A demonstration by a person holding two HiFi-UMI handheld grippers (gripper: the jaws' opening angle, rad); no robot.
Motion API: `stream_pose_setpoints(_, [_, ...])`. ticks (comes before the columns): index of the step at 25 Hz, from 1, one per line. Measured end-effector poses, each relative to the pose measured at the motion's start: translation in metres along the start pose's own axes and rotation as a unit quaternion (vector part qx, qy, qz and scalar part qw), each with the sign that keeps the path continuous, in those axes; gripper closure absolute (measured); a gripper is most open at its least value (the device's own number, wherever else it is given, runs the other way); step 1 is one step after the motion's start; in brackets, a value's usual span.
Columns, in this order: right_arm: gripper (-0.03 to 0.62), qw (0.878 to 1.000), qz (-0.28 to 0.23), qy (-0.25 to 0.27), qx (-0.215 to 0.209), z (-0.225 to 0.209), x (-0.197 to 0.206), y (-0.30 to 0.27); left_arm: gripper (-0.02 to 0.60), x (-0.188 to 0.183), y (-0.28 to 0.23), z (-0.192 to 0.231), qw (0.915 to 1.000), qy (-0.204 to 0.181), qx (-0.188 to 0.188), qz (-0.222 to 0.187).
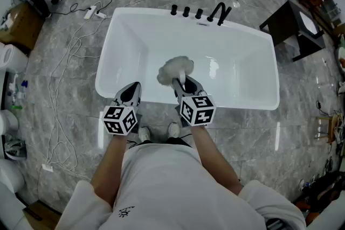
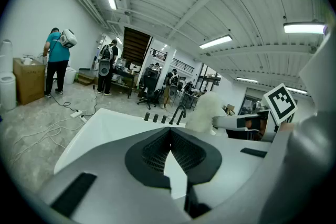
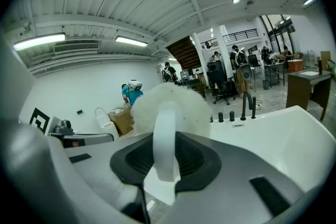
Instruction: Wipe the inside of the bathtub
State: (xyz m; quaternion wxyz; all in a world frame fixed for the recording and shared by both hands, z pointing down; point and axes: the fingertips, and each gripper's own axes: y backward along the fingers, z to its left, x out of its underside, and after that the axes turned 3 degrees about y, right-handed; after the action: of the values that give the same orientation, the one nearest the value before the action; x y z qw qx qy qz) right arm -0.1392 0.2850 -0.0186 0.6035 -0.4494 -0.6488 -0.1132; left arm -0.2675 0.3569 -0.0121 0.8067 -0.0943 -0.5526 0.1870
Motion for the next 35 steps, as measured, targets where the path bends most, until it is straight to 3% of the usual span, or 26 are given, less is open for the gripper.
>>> stream_pose_setpoints(9, [0.493,1.000,-0.011,0.002,0.005,-0.013,-0.008,0.019,0.569,-0.017,0.012,0.004,0.9996,-0.017,-0.014,-0.020])
stream_pose_setpoints(16, [0.493,1.000,-0.016,-0.009,0.002,-0.016,-0.002,0.028,0.571,-0.011,0.016,0.001,0.9995,-0.016,-0.021,-0.015])
stream_pose_setpoints(26, [0.493,0.999,-0.017,-0.009,-0.026,-0.034,-0.005,0.026,0.571,-0.009,-0.001,-0.015,0.9991,-0.008,-0.035,-0.024])
stream_pose_setpoints(31, [0.493,0.998,-0.010,0.000,-0.056,-0.046,-0.005,0.023,0.571,-0.011,-0.016,-0.026,0.9980,0.024,-0.038,-0.044])
stream_pose_setpoints(35, [0.493,0.997,0.001,0.002,-0.076,-0.047,0.000,0.013,0.571,-0.008,-0.016,-0.024,0.9973,0.006,-0.064,-0.036])
